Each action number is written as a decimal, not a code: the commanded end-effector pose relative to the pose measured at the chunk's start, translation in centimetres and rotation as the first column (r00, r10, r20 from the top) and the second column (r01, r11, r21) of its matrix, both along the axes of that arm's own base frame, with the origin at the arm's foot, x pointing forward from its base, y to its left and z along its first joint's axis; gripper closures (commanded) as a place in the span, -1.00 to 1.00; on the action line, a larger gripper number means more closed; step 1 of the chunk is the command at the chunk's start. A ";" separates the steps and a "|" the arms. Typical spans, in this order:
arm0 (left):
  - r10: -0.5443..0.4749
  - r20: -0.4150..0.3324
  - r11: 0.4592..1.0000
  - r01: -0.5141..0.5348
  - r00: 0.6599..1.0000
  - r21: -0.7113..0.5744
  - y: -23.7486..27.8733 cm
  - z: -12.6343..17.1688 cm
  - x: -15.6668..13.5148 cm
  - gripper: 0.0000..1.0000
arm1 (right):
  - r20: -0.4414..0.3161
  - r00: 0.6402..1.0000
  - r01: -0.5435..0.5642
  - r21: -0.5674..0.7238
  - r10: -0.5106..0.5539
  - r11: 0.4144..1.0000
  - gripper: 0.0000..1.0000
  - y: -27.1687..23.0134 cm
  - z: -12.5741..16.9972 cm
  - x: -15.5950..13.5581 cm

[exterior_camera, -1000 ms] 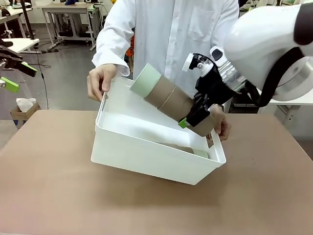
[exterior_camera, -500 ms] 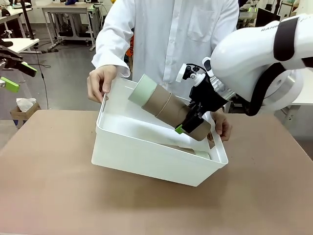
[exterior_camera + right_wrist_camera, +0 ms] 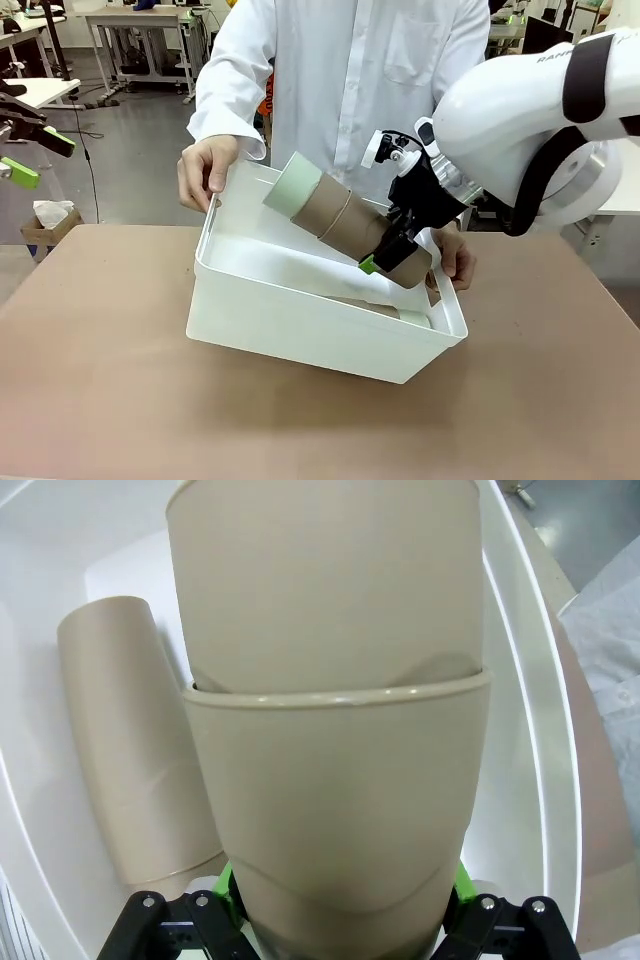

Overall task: Stack the cups and store them in the basket.
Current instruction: Place the stack of Reusable plastic cups into the Pantry Basket.

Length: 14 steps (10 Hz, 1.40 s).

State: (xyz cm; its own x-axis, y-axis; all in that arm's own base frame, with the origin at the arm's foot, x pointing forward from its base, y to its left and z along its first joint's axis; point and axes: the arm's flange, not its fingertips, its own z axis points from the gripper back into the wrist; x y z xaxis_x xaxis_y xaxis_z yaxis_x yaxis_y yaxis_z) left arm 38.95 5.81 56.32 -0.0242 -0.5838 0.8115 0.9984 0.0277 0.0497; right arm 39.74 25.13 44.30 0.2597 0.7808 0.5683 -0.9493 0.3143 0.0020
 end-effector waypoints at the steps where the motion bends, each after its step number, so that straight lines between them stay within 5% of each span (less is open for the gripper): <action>1: 0.016 -0.002 1.000 -0.016 1.000 -0.009 -0.3 0.1 -0.2 -1.00 | 0.029 0.999 -0.024 -0.054 0.025 0.998 -0.70 1.7 0.1 0.9; 7: 0.016 -0.002 1.000 -0.016 1.000 -0.009 -0.3 0.1 -0.2 -1.00 | 0.060 0.989 -0.126 -0.132 0.135 0.983 -0.70 6.5 -0.8 1.9; 14: 0.016 -0.002 1.000 -0.016 1.000 -0.009 -0.3 0.1 -0.2 -1.00 | 0.078 0.991 -0.094 -0.169 0.108 0.981 -0.70 7.4 -3.6 2.2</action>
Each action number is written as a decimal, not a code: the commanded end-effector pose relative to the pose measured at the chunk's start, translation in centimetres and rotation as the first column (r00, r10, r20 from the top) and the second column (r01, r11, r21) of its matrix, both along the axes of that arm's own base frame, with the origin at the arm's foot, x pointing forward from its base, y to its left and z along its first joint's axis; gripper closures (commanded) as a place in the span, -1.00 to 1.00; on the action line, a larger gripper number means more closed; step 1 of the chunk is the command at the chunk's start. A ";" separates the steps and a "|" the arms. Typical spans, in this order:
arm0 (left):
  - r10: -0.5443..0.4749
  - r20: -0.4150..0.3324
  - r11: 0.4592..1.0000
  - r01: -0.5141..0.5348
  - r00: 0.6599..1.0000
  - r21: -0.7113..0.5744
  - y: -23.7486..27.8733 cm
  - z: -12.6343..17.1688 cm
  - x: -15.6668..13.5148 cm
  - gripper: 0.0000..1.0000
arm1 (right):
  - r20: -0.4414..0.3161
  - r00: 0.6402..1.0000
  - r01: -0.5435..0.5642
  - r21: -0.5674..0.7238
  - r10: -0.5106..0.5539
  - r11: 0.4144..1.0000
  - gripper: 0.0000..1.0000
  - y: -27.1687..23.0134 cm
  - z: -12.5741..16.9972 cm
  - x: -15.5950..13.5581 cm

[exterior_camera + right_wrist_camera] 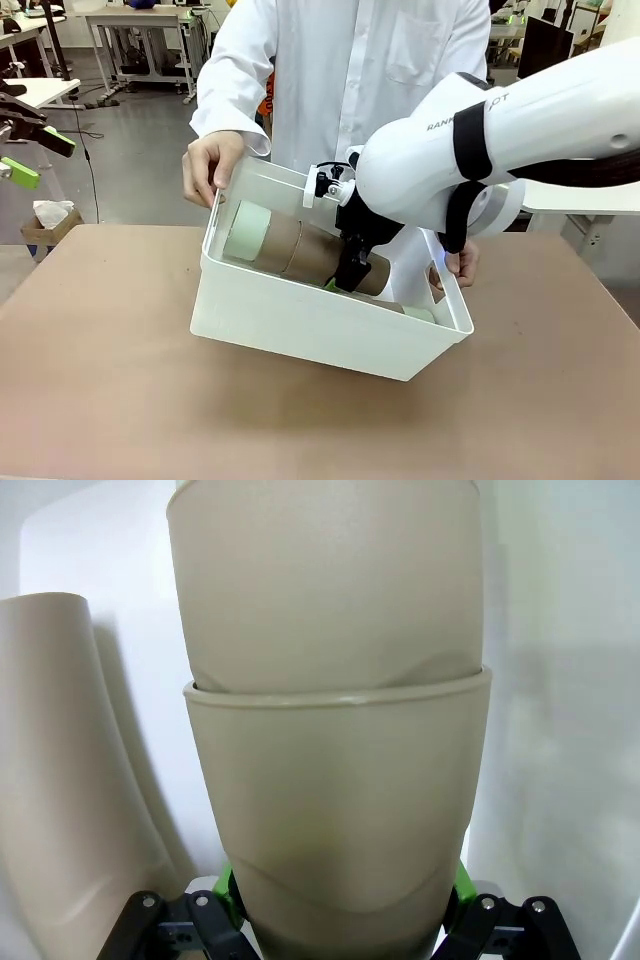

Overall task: Stack the cups and store them in the basket.
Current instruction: Place the stack of Reusable plastic cups into the Pantry Basket.

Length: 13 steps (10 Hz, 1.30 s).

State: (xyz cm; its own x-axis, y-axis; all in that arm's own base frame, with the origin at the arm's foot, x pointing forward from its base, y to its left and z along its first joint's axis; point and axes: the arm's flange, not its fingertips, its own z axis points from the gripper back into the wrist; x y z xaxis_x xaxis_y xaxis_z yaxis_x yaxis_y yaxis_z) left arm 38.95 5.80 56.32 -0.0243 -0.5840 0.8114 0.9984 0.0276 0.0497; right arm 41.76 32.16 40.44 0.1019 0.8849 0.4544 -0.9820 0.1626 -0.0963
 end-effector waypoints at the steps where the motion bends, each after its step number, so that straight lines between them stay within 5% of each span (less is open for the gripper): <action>1: 0.016 -0.002 1.000 -0.016 1.000 -0.009 -0.2 0.1 -0.2 -1.00 | 0.038 0.998 0.048 -0.007 -0.048 0.999 -1.00 0.1 0.2 0.2; 5: 0.016 -0.002 1.000 -0.016 1.000 -0.009 -0.2 0.1 -0.2 -1.00 | 0.048 0.994 0.095 -0.007 -0.094 0.995 -1.00 -2.7 2.4 0.3; 11: 0.016 -0.002 1.000 -0.016 1.000 -0.009 -0.2 0.1 -0.2 -1.00 | -0.053 0.993 0.117 0.151 -0.110 0.982 -1.00 -15.0 14.2 2.3; 13: 0.016 -0.002 1.000 -0.016 1.000 -0.009 -0.2 0.1 -0.2 -1.00 | -0.104 0.989 0.134 0.267 -0.109 0.954 -1.00 -20.2 16.0 2.5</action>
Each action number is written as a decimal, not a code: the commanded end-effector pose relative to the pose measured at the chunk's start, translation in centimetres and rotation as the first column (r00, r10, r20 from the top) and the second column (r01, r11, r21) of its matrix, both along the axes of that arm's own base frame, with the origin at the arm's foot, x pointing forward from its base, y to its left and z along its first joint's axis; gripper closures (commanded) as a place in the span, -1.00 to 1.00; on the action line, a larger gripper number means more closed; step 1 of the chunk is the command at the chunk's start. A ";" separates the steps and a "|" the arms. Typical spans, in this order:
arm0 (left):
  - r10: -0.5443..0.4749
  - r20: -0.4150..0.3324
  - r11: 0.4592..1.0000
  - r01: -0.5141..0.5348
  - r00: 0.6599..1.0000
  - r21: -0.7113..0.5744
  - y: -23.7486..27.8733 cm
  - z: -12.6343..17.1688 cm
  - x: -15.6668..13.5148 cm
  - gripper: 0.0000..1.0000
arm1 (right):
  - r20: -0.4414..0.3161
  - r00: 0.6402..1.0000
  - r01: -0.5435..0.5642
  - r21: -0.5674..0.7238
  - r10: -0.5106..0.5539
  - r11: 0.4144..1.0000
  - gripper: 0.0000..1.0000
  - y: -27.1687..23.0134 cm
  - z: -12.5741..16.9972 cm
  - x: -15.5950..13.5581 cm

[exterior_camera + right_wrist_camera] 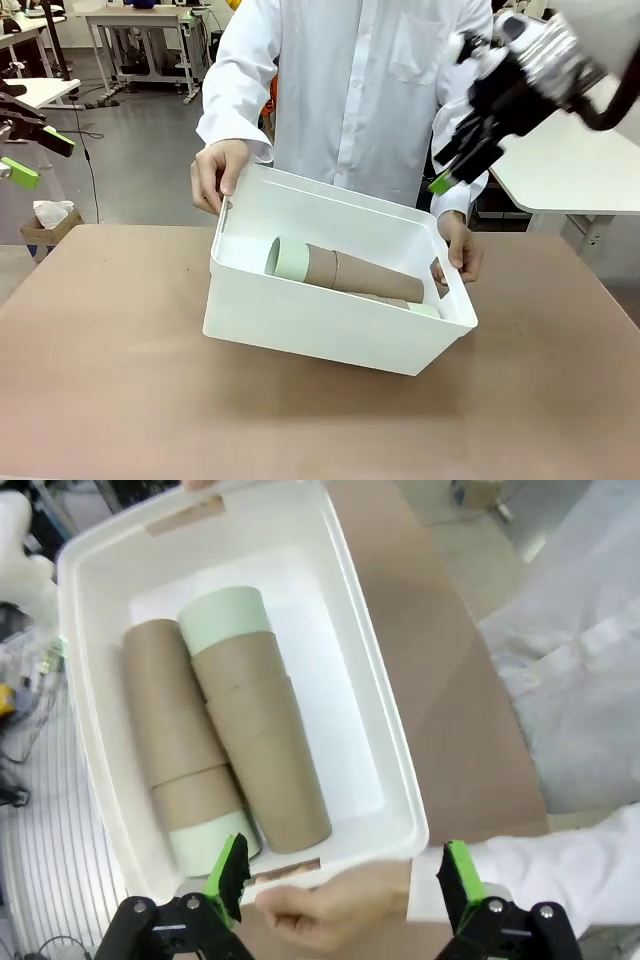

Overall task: Stack the cups and store them in the basket.
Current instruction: Place the stack of Reusable plastic cups into the Pantry Basket.

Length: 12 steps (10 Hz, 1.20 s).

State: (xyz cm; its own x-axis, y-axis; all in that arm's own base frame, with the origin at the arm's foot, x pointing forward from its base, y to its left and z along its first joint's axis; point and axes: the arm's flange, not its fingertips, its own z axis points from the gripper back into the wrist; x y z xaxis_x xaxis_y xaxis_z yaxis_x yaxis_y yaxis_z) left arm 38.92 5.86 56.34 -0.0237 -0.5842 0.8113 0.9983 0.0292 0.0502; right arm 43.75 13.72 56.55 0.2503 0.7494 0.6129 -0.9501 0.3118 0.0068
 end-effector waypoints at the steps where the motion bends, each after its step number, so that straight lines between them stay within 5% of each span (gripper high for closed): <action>1: 0.014 -0.002 1.000 -0.014 1.000 -0.009 -0.3 0.1 -0.2 -1.00 | -0.041 0.999 -0.014 0.130 0.019 0.991 -1.00 -4.6 0.2 0.3; 5: 0.014 -0.002 1.000 -0.014 1.000 -0.009 -0.3 0.1 -0.2 -1.00 | -0.017 1.000 0.030 0.284 -0.026 0.958 -1.00 -12.9 -2.0 -2.0; 7: 0.014 -0.002 1.000 -0.014 1.000 -0.009 -0.3 0.1 -0.2 -1.00 | 0.062 0.997 0.018 0.341 -0.042 0.940 -1.00 -15.0 -2.9 -3.3; 8: 0.014 -0.002 1.000 -0.014 1.000 -0.009 -0.3 0.1 -0.2 -1.00 | -0.036 0.998 0.061 0.257 -0.053 0.965 -1.00 -13.9 -1.8 -1.7; 12: 0.014 -0.002 1.000 -0.014 1.000 -0.009 -0.3 0.1 -0.2 -1.00 | -0.036 0.998 0.061 0.257 -0.053 0.965 -1.00 -13.9 -1.8 -1.7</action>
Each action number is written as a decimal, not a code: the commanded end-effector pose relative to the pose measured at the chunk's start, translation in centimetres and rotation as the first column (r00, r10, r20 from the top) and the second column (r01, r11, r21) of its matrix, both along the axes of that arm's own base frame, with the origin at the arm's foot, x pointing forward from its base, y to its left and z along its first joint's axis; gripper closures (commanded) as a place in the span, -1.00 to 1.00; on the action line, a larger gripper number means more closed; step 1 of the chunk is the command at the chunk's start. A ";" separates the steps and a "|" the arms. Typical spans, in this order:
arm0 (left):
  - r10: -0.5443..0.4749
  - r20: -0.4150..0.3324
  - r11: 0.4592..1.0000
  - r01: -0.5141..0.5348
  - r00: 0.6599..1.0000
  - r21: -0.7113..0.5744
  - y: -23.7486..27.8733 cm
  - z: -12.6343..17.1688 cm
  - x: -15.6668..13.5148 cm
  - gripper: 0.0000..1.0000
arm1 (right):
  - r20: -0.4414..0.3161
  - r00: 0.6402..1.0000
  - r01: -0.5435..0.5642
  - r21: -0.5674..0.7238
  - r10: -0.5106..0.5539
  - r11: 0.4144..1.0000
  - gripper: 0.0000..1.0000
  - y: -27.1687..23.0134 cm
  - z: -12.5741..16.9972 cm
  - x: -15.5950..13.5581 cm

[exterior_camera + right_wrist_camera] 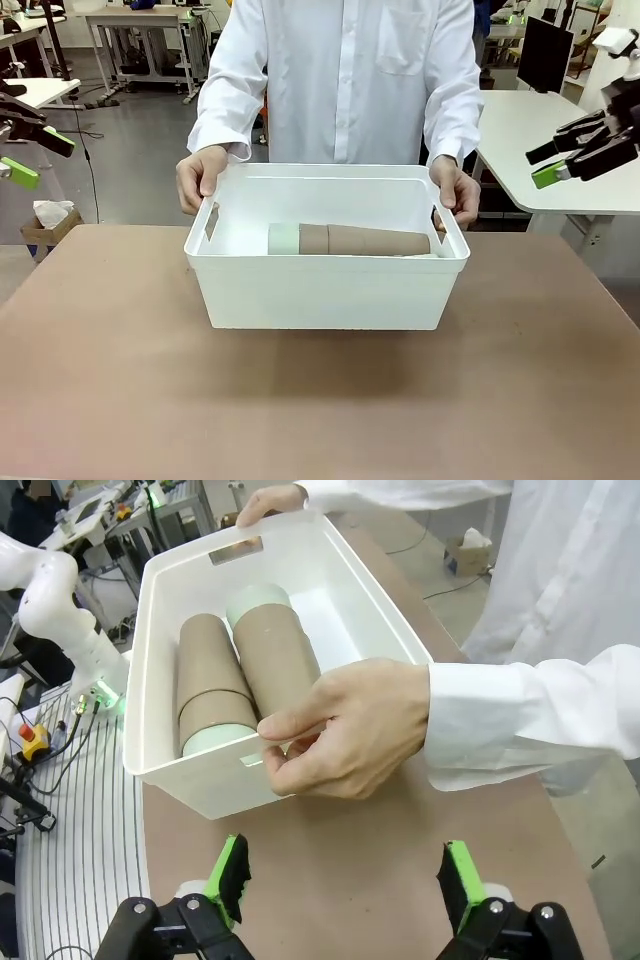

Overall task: Stack the cups and store them in the basket.
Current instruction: Place the stack of Reusable plastic cups into the Pantry Basket.

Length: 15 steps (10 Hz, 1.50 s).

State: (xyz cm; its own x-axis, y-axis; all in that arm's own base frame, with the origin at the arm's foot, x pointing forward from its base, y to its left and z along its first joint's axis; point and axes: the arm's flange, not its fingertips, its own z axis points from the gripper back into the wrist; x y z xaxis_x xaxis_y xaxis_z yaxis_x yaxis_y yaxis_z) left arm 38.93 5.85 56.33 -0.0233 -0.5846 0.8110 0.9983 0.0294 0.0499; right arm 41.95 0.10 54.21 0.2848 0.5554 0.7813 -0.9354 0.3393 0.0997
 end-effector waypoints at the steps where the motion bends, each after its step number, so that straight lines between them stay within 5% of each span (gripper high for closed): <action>1: 0.014 -0.002 1.000 -0.014 1.000 -0.010 -0.3 0.1 -0.2 -1.00 | -0.022 1.000 0.011 0.001 -0.011 1.000 -1.00 -0.3 0.5 0.1; 15: 0.014 -0.002 1.000 -0.014 1.000 -0.010 -0.3 0.1 -0.2 -1.00 | -0.022 1.000 0.011 0.001 -0.011 1.000 -1.00 -0.3 0.5 0.1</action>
State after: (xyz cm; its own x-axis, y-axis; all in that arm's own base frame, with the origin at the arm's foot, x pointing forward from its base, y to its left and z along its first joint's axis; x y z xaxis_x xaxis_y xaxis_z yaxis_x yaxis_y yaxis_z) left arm 38.93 5.85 56.33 -0.0233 -0.5846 0.8110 0.9983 0.0293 0.0499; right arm 41.90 -0.28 54.23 0.2914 0.5545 0.7795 -0.9333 0.3435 0.1046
